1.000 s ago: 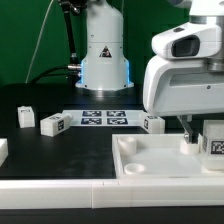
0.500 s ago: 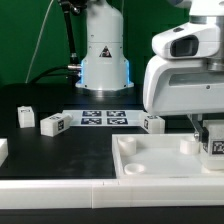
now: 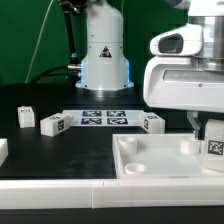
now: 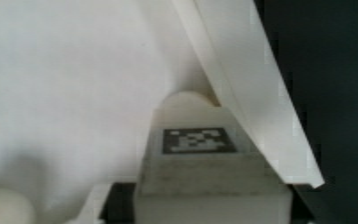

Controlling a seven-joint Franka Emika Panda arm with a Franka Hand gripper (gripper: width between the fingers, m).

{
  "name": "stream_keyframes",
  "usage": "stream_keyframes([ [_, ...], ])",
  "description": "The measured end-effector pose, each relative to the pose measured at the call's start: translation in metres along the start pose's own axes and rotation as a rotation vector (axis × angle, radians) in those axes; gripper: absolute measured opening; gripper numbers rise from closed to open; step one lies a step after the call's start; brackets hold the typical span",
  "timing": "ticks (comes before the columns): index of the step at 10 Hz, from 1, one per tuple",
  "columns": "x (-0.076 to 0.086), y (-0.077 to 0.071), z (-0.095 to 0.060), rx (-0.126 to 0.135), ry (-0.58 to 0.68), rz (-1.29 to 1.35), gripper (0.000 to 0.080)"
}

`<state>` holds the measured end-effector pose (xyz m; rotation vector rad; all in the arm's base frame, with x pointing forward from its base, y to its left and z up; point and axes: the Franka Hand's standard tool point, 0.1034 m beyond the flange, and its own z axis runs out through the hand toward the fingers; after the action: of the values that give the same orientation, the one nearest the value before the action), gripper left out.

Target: Assemble one leg

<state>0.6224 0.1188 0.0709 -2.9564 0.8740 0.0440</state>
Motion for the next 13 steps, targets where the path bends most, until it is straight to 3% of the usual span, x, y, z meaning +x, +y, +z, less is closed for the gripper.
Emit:
stream_keyframes([
  [3, 0.0028, 0.0002, 0.0007, 0.029, 0.005, 0.365, 0.0290],
  [9, 0.0006, -0.0031, 0.0009, 0.041, -0.009, 0.994, 0.0290],
  [12, 0.0030, -0.0022, 0.0010, 0.060, -0.037, 1.145, 0.0290],
  [13, 0.0025, -0.0027, 0.0011, 0.060, -0.038, 1.141, 0.0323],
])
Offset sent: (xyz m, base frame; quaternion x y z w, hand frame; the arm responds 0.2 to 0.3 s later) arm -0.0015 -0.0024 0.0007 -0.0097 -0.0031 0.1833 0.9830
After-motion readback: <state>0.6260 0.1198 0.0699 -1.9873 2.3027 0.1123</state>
